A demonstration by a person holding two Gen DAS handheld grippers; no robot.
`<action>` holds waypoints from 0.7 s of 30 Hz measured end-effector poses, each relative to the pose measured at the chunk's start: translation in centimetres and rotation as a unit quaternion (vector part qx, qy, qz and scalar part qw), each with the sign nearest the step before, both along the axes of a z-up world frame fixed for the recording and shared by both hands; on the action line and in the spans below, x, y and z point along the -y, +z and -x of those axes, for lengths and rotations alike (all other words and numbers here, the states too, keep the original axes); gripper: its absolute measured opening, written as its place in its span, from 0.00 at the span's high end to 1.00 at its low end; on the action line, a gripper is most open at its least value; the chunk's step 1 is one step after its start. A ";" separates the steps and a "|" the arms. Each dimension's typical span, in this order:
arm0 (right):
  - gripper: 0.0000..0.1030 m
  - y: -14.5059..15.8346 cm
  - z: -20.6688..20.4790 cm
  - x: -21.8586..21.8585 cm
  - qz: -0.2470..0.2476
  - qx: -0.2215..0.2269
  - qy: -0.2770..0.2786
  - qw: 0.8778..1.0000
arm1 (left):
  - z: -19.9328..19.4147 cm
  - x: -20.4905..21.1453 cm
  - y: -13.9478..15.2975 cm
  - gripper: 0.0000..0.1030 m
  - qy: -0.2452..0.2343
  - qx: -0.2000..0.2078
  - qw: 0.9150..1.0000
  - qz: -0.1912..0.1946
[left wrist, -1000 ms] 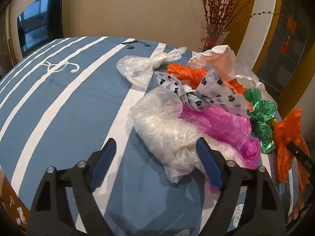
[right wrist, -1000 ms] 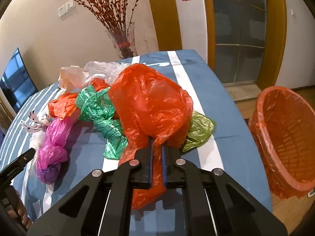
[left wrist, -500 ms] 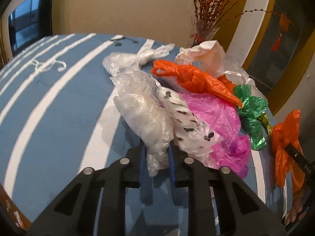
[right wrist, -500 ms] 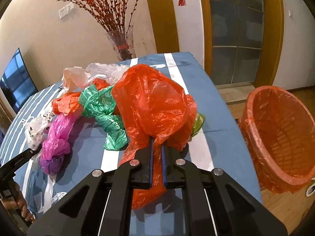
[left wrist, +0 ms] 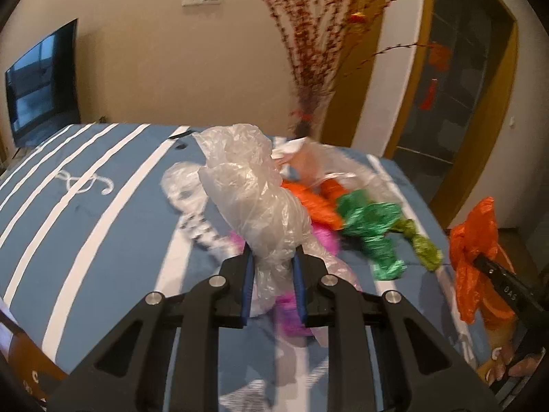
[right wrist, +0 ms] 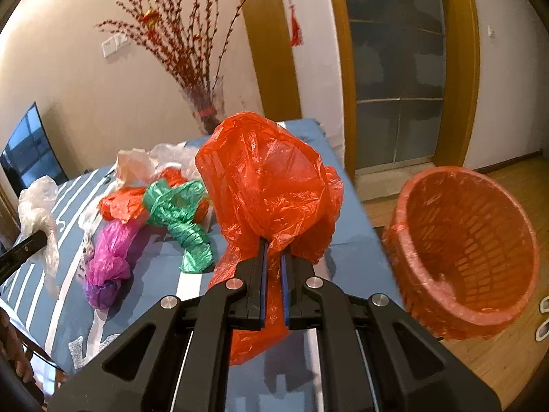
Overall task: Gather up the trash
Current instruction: 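Carry the red bag over the orange wastebasket and open the right tool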
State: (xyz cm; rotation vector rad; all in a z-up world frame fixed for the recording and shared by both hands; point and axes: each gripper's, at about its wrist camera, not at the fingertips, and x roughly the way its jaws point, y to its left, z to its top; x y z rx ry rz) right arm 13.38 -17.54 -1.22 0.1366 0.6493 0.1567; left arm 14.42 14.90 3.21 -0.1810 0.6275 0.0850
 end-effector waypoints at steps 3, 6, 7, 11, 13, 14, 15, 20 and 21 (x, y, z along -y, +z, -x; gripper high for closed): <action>0.93 0.6 0.6 1.3 -0.001 0.010 -0.017 1.000 | -0.2 2.1 0.6 0.80 -0.023 0.005 1.000 0.001; 0.93 1.2 1.2 2.7 0.000 0.020 -0.036 0.999 | -0.7 4.3 0.8 0.80 -0.048 0.005 0.999 0.005; 0.93 1.5 1.5 3.3 0.002 0.026 -0.044 0.999 | -1.0 5.4 0.8 0.80 -0.059 0.005 0.998 0.007; 0.93 2.2 2.3 5.0 0.011 0.043 -0.070 0.997 | -1.8 8.5 0.4 0.80 -0.091 0.001 0.996 0.012; 0.93 2.5 2.6 6.2 0.014 0.051 -0.087 0.995 | -2.3 10.3 0.2 0.80 -0.109 -0.002 0.994 0.013; 0.93 2.6 2.7 6.6 0.013 0.052 -0.094 0.994 | -2.6 11.1 0.0 0.80 -0.116 -0.004 0.993 0.014; 0.93 2.6 2.8 7.2 0.012 0.054 -0.102 0.993 | -2.8 11.8 -0.1 0.80 -0.123 -0.005 0.992 0.015; 0.93 2.4 3.0 10.1 0.005 0.053 -0.144 0.988 | -4.0 15.9 -0.8 0.80 -0.164 -0.010 0.986 0.017; 0.93 2.3 3.1 10.8 0.004 0.052 -0.154 0.987 | -4.2 16.5 -1.0 0.80 -0.171 -0.010 0.985 0.018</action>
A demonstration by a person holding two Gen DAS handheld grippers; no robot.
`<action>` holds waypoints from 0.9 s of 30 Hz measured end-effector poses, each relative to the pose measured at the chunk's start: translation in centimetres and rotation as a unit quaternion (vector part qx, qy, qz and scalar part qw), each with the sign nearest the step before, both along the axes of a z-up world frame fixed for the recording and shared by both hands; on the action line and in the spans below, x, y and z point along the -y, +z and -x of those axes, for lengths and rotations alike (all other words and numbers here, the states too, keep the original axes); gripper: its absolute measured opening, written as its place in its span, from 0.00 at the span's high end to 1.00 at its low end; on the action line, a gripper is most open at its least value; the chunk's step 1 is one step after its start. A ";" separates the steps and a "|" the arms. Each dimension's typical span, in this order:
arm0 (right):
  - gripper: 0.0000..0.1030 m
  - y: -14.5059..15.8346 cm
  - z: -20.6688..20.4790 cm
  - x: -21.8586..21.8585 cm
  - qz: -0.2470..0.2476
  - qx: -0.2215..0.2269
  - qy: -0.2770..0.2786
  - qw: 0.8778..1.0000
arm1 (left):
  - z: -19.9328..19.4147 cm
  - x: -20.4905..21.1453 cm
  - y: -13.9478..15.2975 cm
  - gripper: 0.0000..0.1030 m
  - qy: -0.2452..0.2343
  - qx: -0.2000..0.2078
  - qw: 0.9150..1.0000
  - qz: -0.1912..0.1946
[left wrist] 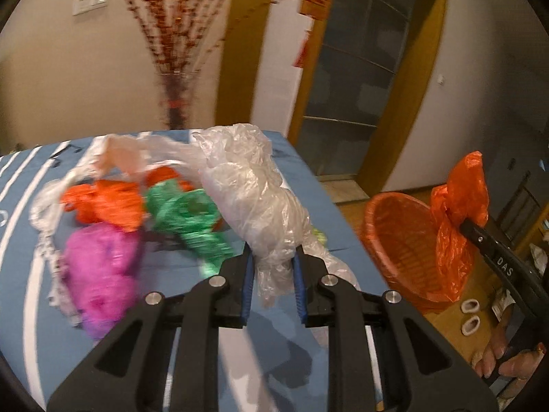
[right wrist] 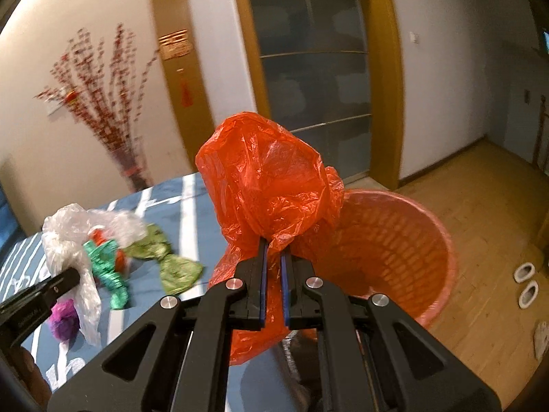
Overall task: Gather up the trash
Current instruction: 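Carry the red bag over the orange wastebasket and open the right tool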
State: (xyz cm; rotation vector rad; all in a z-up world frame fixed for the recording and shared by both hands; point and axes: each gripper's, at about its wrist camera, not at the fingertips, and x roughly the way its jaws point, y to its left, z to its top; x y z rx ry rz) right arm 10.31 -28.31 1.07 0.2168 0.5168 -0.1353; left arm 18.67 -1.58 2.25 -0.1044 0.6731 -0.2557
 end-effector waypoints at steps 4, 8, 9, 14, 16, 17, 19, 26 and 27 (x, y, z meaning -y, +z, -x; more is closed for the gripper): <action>0.93 -0.3 0.1 1.8 -0.003 0.000 -0.027 1.000 | -1.0 3.3 -0.5 0.80 -0.033 -0.006 0.999 0.002; 0.93 -0.6 0.0 3.3 -0.006 -0.001 -0.043 0.999 | -1.6 6.3 -0.8 0.80 -0.064 -0.011 0.998 0.003; 0.93 -0.6 -0.1 3.6 -0.006 -0.001 -0.046 0.999 | -1.8 7.0 -0.9 0.80 -0.072 -0.011 0.997 0.004; 0.93 -1.2 -0.2 5.4 -0.009 -0.003 -0.061 0.998 | -2.8 10.2 -1.5 0.79 -0.105 -0.017 0.994 0.008; 0.93 -1.5 -0.4 6.3 -0.014 -0.005 -0.069 0.998 | -3.4 11.4 -1.8 0.79 -0.117 -0.021 0.993 0.008; 0.93 -1.7 -0.5 6.6 -0.016 -0.006 -0.072 0.997 | -3.7 12.0 -2.0 0.79 -0.122 -0.024 0.992 0.007; 0.93 -1.9 -0.7 7.3 -0.019 -0.007 -0.079 0.997 | -4.2 13.3 -2.3 0.79 -0.134 -0.028 0.991 0.006; 0.93 -2.8 -1.6 9.9 -0.035 -0.012 -0.104 0.994 | -6.2 17.5 -3.6 0.79 -0.171 -0.044 0.984 0.005; 0.93 -2.8 -1.7 10.2 -0.037 -0.012 -0.106 0.994 | -6.5 17.8 -3.7 0.79 -0.174 -0.045 0.984 0.004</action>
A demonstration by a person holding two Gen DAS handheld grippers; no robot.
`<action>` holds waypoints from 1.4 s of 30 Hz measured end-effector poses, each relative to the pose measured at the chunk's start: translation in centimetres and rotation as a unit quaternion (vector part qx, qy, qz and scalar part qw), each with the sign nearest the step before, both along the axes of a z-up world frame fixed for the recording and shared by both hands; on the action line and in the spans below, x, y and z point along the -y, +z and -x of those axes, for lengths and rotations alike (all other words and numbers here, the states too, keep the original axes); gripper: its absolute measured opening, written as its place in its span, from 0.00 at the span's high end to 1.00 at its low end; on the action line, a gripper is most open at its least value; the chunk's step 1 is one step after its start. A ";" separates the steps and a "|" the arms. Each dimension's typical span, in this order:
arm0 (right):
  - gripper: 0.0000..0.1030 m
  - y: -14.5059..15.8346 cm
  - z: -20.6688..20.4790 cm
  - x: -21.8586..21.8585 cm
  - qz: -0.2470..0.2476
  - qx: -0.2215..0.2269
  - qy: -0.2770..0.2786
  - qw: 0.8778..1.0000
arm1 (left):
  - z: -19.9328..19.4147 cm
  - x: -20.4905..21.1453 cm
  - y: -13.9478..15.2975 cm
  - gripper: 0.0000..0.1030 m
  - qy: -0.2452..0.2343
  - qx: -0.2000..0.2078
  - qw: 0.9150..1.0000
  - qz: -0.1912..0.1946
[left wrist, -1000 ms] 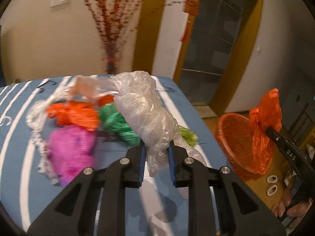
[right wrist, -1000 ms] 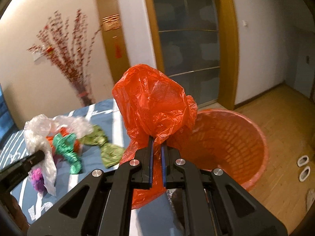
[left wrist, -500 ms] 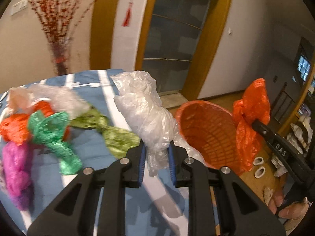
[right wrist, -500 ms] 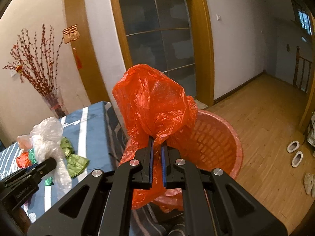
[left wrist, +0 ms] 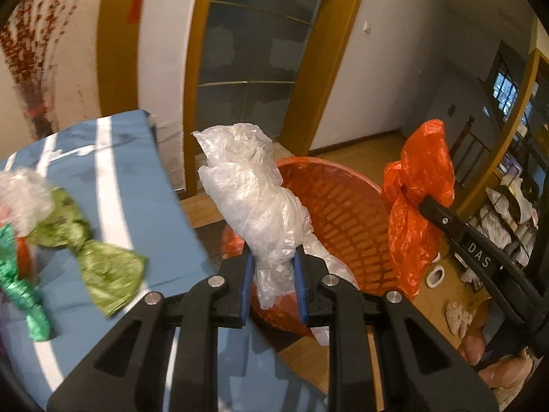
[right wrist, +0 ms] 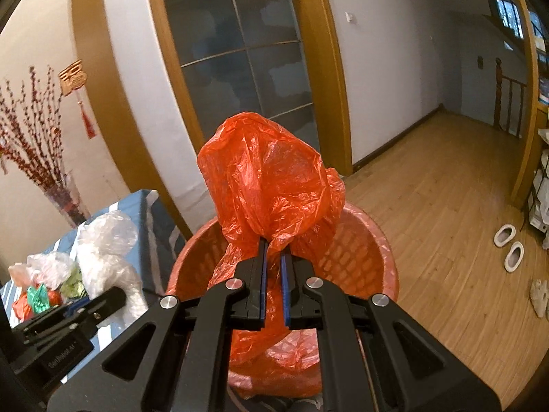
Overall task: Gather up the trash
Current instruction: 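Carry the red bag over the orange wastebasket and open the right tool, then move the left tool back over the bag pile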
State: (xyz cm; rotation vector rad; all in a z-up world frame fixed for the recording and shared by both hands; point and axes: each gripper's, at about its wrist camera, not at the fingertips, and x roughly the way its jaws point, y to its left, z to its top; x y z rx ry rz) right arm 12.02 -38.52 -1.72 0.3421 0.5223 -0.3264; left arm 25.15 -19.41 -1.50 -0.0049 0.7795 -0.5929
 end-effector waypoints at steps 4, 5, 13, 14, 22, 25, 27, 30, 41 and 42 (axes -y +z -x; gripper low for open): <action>0.90 -0.4 -0.5 1.1 -0.007 0.000 -0.010 1.000 | -0.9 2.1 -0.8 0.75 -0.014 -0.006 1.000 -0.006; 0.88 -0.4 -0.6 1.3 -0.008 0.000 -0.012 1.000 | -1.0 2.5 -1.0 0.73 -0.015 -0.007 1.000 -0.007; 0.59 -0.7 0.0 2.3 -0.017 0.004 -0.025 1.000 | -1.9 3.0 -2.6 0.55 -0.008 -0.028 0.999 -0.016; 0.58 -0.7 0.0 2.3 -0.016 0.005 -0.026 1.000 | -1.8 2.7 -2.6 0.53 -0.005 -0.028 0.999 -0.017; 0.45 0.4 0.4 0.1 0.009 0.014 -0.010 1.000 | 0.3 -3.2 -1.0 0.35 0.066 0.016 0.997 -0.043; 0.45 0.7 0.4 -1.3 0.012 0.017 0.012 1.000 | 1.1 -6.2 -0.5 0.34 0.095 0.030 0.994 -0.055; 0.45 0.9 0.4 -2.5 0.014 0.018 0.025 0.999 | 1.7 -8.0 -0.2 0.34 0.114 0.036 0.991 -0.063; 0.45 1.1 0.1 -4.6 0.014 0.017 0.052 0.998 | 3.1 -11.5 0.4 0.34 0.151 0.051 0.985 -0.072; 0.45 0.5 -1.3 -14.7 0.024 -0.006 0.180 0.983 | 6.4 -22.6 1.2 0.33 0.259 0.064 0.961 -0.079; 0.45 0.4 -1.5 -15.4 0.025 -0.009 0.190 0.981 | 6.6 -23.5 1.2 0.33 0.268 0.064 0.958 -0.082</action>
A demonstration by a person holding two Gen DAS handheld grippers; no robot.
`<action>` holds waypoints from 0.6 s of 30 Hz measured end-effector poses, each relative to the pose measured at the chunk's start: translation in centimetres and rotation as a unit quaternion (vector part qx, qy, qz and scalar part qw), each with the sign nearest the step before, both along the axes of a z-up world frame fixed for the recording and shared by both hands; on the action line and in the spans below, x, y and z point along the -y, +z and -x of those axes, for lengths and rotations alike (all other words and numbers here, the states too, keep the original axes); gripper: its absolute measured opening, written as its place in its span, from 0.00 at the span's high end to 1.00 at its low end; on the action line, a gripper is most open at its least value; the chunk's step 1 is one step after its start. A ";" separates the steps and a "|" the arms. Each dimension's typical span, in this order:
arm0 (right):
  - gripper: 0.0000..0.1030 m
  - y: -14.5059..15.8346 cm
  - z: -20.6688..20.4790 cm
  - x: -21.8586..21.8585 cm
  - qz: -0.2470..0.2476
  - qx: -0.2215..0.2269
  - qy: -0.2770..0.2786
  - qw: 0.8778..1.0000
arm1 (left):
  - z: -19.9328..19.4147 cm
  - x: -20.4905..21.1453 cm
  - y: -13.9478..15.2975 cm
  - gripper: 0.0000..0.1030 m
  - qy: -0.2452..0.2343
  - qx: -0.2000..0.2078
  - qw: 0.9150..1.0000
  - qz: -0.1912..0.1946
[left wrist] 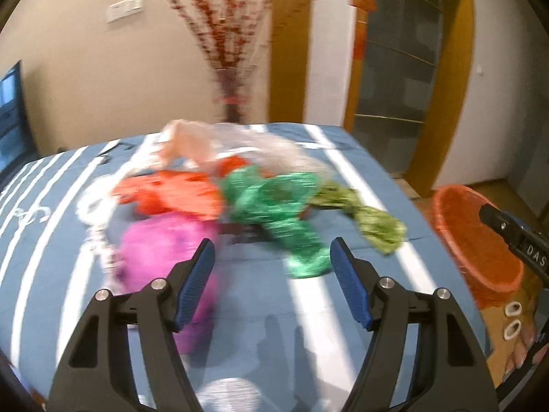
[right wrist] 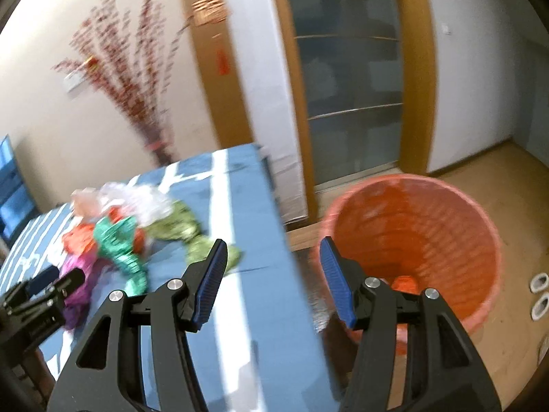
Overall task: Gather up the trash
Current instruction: 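Move the left tool back over the bag pile, then grasp the green bag with the right tool while the left tool grasps the paw-print bag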
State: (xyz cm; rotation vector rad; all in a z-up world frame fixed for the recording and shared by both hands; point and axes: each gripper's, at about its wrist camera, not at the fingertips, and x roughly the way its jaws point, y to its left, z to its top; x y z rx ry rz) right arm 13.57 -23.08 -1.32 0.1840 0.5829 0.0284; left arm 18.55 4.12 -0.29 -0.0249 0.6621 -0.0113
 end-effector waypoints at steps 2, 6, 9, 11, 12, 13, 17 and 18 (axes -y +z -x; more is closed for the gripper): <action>0.45 -0.2 -0.5 -1.6 0.003 -0.008 0.024 1.000 | 0.4 -2.2 -0.1 0.33 0.023 -0.001 1.000 -0.002; 0.45 -0.8 -1.8 -4.6 0.001 -0.025 0.064 0.998 | 1.0 -6.3 -0.3 0.33 0.068 -0.004 0.998 0.000; 0.46 -1.1 -2.8 -7.0 -0.003 -0.035 0.098 0.995 | 1.0 -9.6 -0.7 0.33 0.101 -0.010 0.995 0.002; 0.47 -1.4 -3.6 -8.6 -0.005 -0.044 0.120 0.992 | 0.9 -11.2 -1.1 0.33 0.118 -0.014 0.993 0.002; 0.48 -1.6 -4.1 -9.4 -0.006 -0.050 0.130 0.990 | 0.9 -12.2 -1.3 0.33 0.125 -0.017 0.992 0.003; 0.48 -1.9 -4.6 -10.2 -0.007 -0.057 0.141 0.988 | 0.7 -13.0 -1.5 0.33 0.132 -0.021 0.991 0.005; 0.49 -3.1 -6.6 -13.4 -0.005 -0.083 0.171 0.982 | 0.5 -15.3 -2.0 0.33 0.151 -0.029 0.988 0.018; 0.49 -3.4 -7.0 -14.0 -0.005 -0.090 0.177 0.980 | 0.5 -15.7 -2.1 0.33 0.153 -0.029 0.988 0.021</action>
